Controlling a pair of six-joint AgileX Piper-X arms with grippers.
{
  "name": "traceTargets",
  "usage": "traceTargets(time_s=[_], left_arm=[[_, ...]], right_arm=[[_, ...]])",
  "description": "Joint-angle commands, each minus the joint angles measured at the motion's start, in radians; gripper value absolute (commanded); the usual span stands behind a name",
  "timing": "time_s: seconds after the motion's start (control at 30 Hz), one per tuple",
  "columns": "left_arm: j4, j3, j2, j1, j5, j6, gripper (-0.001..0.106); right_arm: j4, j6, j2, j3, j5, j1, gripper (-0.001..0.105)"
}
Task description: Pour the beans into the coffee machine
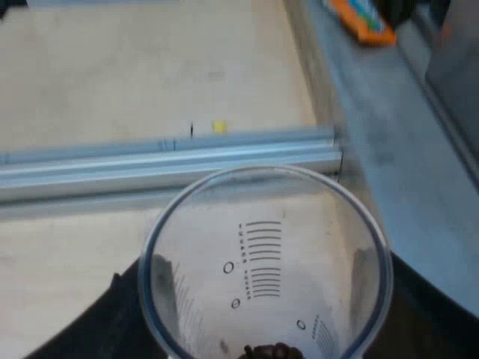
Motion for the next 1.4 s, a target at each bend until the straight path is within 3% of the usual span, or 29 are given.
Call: traceTargets(time_s=[0.03, 0.17, 0.33, 0.57, 0.8, 1.03, 1.4], left_arm=[[0.064, -0.011, -0.076, -0.004, 0.025, -0.002, 0.013], [0.239, -0.011, -0.21, -0.004, 0.087, -0.002, 0.013], [0.49, -0.041, -0.358, -0.004, 0.087, 0.003, 0.013], [0.793, -0.162, -0.5, -0.004, 0.059, 0.075, 0.013], [0.94, -0.286, -0.583, -0.004, 0.042, 0.092, 0.013], [1.183, -0.447, -0.613, -0.004, 0.04, 0.104, 0.013], [1.384, -0.703, -0.613, -0.004, 0.04, 0.104, 0.013]], right_arm=[[0.0, 0.001, -0.001, -0.003, 0.018, 0.001, 0.073], [0.0, 0.001, -0.001, -0.003, 0.032, 0.001, 0.073], [0.0, 0.001, -0.001, -0.003, 0.059, 0.001, 0.073], [0.0, 0.001, -0.001, -0.003, 0.15, 0.001, 0.073], [-0.005, 0.001, -0.003, -0.013, 0.15, 0.001, 0.073], [0.0, -0.008, -0.003, -0.063, 0.15, 0.001, 0.073], [0.0, -0.12, -0.003, -0.192, 0.199, 0.001, 0.073]])
